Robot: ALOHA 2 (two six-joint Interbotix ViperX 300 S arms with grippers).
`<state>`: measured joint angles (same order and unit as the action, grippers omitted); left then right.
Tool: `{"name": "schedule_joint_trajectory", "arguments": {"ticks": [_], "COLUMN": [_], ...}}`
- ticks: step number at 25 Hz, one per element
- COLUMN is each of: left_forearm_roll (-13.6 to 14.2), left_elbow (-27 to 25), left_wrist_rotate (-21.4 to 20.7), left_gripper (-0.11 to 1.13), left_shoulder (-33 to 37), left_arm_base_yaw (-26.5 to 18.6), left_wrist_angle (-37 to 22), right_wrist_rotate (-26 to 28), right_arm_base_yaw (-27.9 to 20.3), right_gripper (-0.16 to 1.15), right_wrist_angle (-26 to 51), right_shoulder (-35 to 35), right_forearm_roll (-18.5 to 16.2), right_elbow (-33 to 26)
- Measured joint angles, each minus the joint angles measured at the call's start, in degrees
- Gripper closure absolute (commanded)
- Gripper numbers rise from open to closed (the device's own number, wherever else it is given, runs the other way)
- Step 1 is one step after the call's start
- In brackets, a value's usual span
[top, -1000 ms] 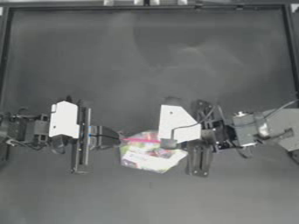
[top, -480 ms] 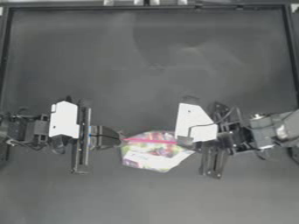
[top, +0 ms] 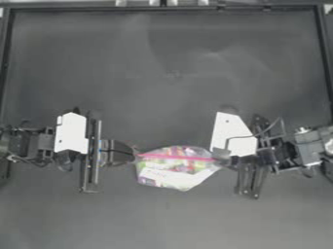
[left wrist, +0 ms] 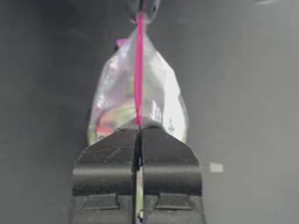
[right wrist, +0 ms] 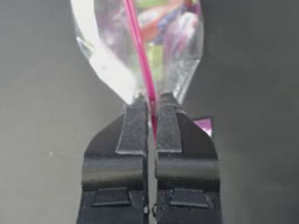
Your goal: Put candy in bag
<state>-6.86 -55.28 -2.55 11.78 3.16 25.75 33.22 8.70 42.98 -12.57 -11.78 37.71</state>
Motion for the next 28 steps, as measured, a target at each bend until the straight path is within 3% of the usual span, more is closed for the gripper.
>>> {"name": "schedule_joint_trajectory", "arguments": {"ticks": [14, 28], "left_forearm_roll": [0.0, 0.0], "left_elbow": [-0.1, -0.4], "left_wrist_rotate": [0.0, 0.0], "left_gripper": [0.95, 0.95], "left_shoulder": [0.0, -0.1], "left_arm_base_yaw": [0.0, 0.0], "left_wrist_angle": [-0.1, 0.2], "right_wrist_rotate": [5.0, 5.2], "right_arm_base_yaw": [1.3, 1.5], "right_gripper": [0.93, 0.93], "right_wrist_angle": [0.0, 0.1], "right_shoulder": [-4.2, -4.4], "right_forearm_roll": [-0.1, -0.9], "right_elbow": [4.9, 3.5]}}
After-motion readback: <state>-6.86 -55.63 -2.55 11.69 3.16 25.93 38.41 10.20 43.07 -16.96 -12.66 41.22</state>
